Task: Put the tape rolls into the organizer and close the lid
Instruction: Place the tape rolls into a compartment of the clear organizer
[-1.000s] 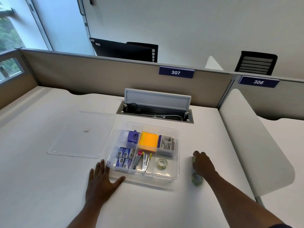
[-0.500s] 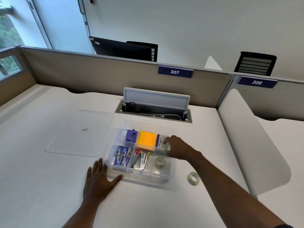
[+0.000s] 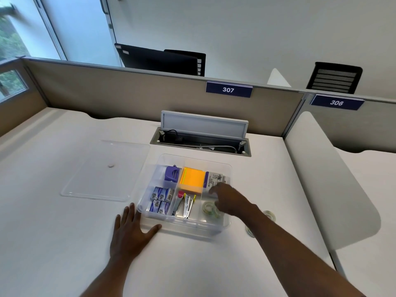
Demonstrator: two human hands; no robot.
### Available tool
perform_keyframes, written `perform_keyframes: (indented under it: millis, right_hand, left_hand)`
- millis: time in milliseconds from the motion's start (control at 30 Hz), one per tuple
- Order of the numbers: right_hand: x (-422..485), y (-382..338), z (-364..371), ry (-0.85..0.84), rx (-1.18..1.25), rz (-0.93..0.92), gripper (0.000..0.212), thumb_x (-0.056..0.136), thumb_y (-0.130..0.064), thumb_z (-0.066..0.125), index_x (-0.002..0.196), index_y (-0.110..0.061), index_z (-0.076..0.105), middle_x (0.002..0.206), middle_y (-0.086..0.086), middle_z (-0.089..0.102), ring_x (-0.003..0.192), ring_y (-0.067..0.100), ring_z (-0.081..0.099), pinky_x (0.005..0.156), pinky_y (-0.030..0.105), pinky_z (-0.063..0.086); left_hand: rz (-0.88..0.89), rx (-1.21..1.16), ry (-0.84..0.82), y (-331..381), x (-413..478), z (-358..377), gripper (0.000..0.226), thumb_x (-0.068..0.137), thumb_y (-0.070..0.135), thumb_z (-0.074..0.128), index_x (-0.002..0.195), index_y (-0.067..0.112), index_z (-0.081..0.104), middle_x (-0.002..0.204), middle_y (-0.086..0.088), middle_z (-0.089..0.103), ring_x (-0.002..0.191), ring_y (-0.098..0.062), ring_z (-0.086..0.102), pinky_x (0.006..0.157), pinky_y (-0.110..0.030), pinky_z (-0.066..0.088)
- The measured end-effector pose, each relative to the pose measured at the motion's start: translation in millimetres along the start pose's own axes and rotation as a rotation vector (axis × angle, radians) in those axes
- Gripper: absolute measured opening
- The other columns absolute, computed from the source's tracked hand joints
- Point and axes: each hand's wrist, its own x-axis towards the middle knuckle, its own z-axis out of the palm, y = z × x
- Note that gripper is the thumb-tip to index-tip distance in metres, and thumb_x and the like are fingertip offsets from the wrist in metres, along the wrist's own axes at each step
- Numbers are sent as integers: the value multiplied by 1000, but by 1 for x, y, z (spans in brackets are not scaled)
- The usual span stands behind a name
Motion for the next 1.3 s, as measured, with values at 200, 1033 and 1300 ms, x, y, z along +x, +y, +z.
perform_keyframes:
  millis: [200, 1033, 1300]
  right_hand:
    - [-14, 29, -19, 466, 31, 393, 27, 83, -5, 50, 109, -4, 58, 108, 19, 57, 98, 37, 59, 80, 38, 50]
    - [-27, 13, 8, 419, 143, 202, 29, 83, -6, 59, 111, -9, 66, 113, 14, 62, 104, 28, 60, 93, 35, 48]
    - [-20, -13, 13, 129, 101, 58, 42, 79, -11, 61, 121, -13, 58, 126, 9, 55, 118, 28, 53, 102, 37, 46]
  left_hand:
    - [9, 10, 2, 0, 0, 1, 106, 70, 87, 25, 148, 16, 23, 158, -11, 22, 147, -25, 15, 120, -45, 13]
    - [27, 22, -59, -2, 2, -4, 107, 72, 86, 14, 147, 11, 28, 158, -14, 21, 147, -29, 17, 120, -48, 14]
    - [26, 29, -65, -3, 1, -5, 105, 73, 85, 18, 148, 12, 25, 159, -13, 19, 147, -28, 16, 120, -48, 13]
